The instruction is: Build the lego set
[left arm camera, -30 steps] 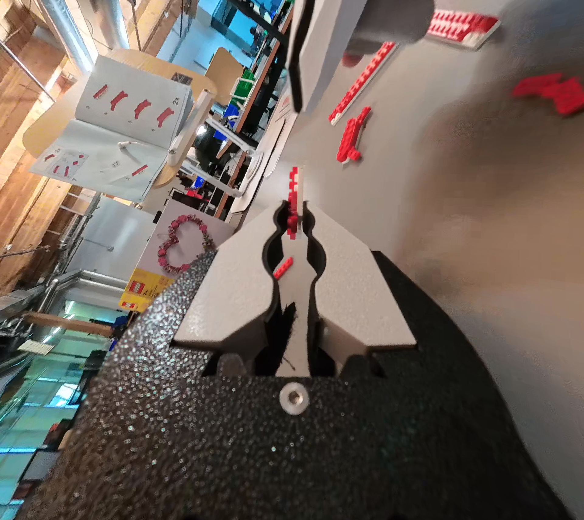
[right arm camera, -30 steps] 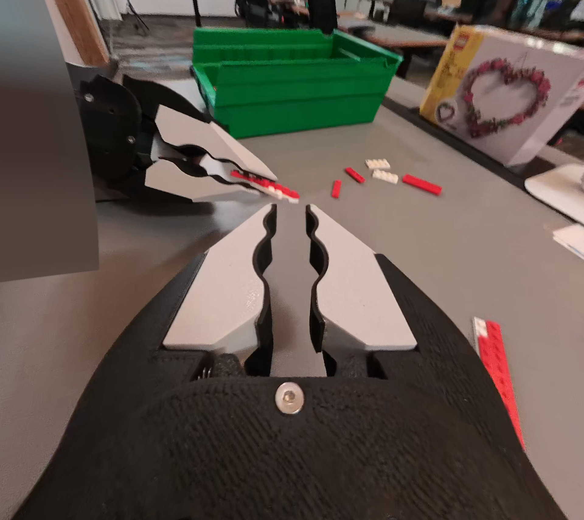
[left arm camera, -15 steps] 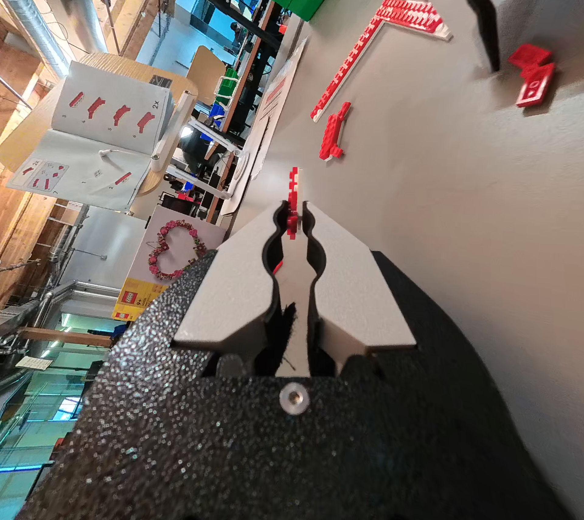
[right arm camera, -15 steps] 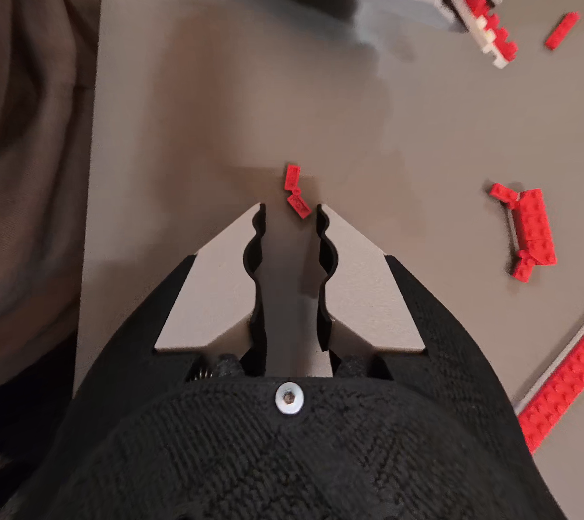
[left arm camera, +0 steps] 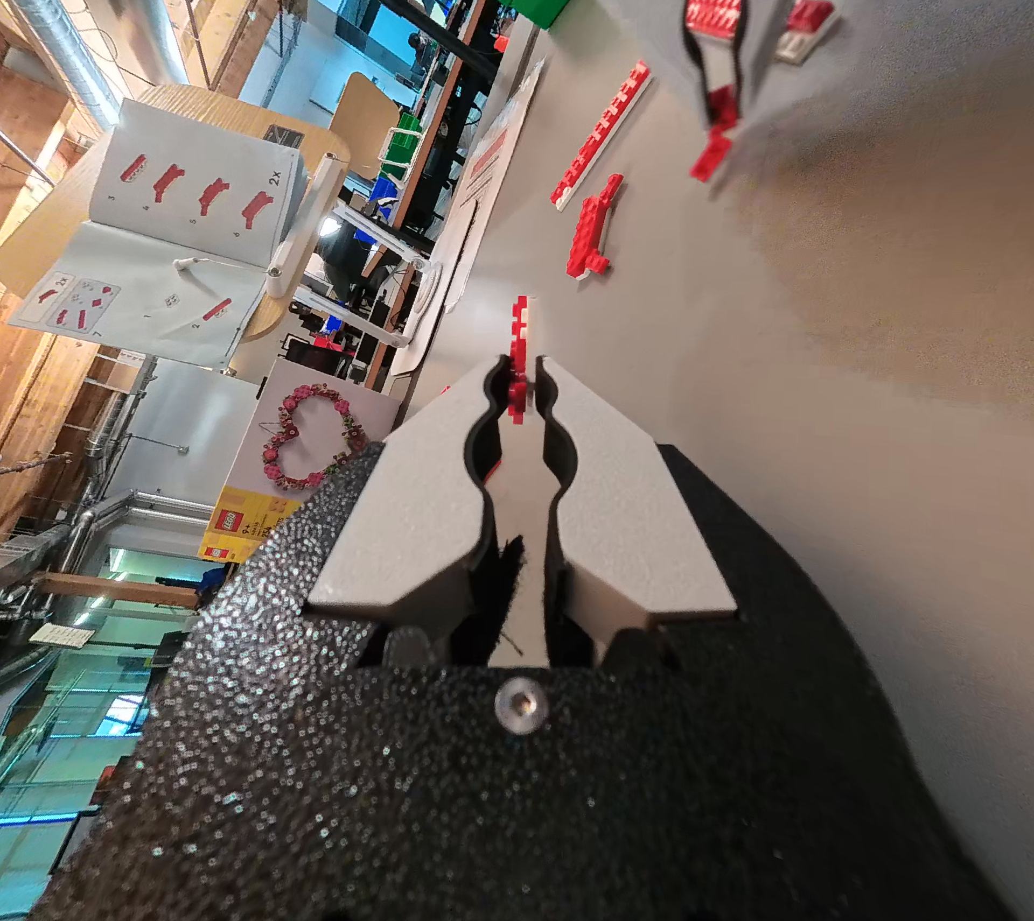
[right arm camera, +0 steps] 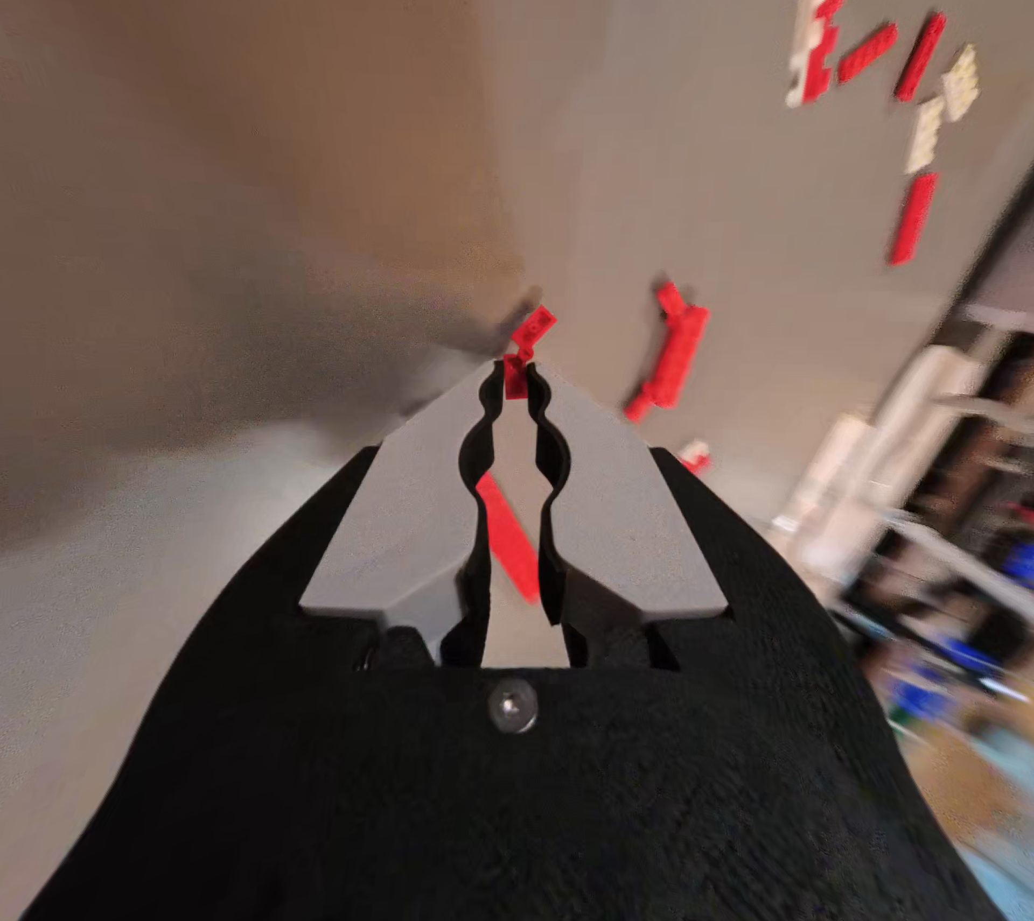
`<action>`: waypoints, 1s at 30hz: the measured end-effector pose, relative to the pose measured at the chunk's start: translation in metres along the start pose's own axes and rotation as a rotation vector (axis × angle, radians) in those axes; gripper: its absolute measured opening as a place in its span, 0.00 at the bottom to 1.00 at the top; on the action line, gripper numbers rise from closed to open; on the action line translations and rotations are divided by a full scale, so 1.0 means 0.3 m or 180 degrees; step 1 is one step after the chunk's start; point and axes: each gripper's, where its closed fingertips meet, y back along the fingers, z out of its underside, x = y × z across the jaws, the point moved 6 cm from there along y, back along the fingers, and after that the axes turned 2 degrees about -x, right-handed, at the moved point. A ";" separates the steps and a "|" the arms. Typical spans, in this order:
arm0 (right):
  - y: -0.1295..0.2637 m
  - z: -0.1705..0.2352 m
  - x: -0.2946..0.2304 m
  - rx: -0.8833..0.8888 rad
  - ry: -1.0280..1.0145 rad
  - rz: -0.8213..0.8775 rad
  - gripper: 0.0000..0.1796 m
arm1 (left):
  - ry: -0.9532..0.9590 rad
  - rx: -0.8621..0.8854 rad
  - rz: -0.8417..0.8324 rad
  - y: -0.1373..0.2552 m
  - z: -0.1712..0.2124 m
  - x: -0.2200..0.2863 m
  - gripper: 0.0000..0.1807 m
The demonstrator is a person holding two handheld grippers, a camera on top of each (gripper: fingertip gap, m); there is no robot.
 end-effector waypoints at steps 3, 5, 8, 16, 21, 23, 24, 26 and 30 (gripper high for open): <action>-0.010 0.047 0.067 -0.0891 0.1281 0.0697 0.03 | -0.0025 -0.0004 0.0011 -0.001 -0.002 0.003 0.04; -0.012 0.046 0.111 -0.1407 0.2450 0.1303 0.03 | -0.0036 -0.0013 -0.0001 -0.001 -0.001 0.001 0.04; -0.048 0.005 0.106 -0.1384 0.3422 0.1693 0.03 | -0.0027 -0.0021 -0.0030 0.003 0.001 -0.005 0.04; -0.088 -0.031 0.030 -0.1147 0.4131 0.1339 0.04 | -0.0078 -0.0013 0.0009 -0.001 -0.006 0.005 0.04; -0.075 -0.078 -0.004 -0.0806 0.4419 0.1403 0.04 | -0.0072 -0.0014 0.0007 -0.001 -0.005 0.004 0.04; -0.065 -0.076 0.003 -0.0754 0.4256 0.1397 0.13 | -0.0075 -0.0013 0.0014 -0.001 -0.005 0.006 0.04; -0.055 -0.071 0.005 -0.0722 0.4099 0.1361 0.15 | -0.0081 -0.0015 0.0016 -0.001 -0.005 0.006 0.04; -0.029 -0.052 0.012 -0.0614 0.3569 0.1231 0.17 | -0.0099 -0.0018 0.0022 -0.002 -0.004 0.008 0.04; -0.002 0.001 0.023 -0.0260 0.1141 0.0538 0.17 | -0.0181 -0.0027 0.0048 -0.006 -0.006 0.018 0.04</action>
